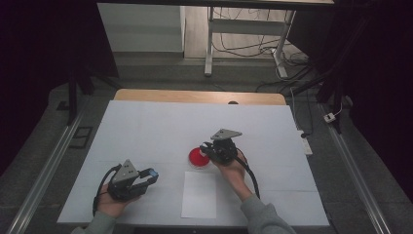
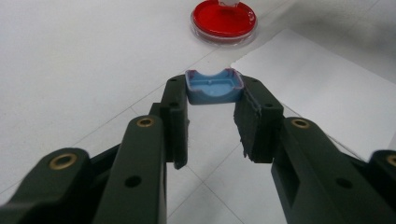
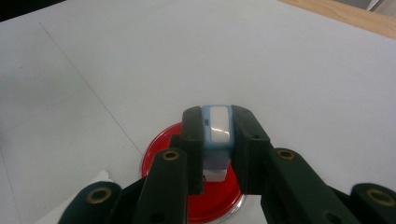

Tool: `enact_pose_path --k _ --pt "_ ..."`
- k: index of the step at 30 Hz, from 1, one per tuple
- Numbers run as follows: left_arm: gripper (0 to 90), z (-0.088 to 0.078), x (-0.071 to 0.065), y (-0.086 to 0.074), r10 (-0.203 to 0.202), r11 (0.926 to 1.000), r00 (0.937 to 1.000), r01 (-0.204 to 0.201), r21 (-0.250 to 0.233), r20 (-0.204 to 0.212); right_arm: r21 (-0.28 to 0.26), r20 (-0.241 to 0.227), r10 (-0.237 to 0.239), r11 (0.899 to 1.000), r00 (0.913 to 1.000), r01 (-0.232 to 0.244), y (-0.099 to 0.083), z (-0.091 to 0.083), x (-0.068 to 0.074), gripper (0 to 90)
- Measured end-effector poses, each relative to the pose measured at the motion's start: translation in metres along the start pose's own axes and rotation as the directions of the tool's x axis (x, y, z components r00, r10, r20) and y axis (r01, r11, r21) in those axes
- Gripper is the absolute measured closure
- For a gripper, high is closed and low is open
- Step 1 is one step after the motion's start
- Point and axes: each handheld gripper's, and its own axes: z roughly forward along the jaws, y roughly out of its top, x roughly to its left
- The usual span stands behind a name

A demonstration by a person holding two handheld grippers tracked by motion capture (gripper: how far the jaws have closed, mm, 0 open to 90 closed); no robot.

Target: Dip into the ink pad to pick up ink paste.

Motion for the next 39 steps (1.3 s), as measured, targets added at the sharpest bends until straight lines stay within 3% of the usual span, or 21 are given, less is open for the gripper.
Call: enact_pose_path --k 39 --pt "65.6 0.0002 -0.0010 0.0002 0.003 1.0000 1.0000 -0.003 0.001 0.001 0.035 0.011 -0.013 0.999 0.9999 0.013 -0.0060 0.0084 0.0012 76.0"
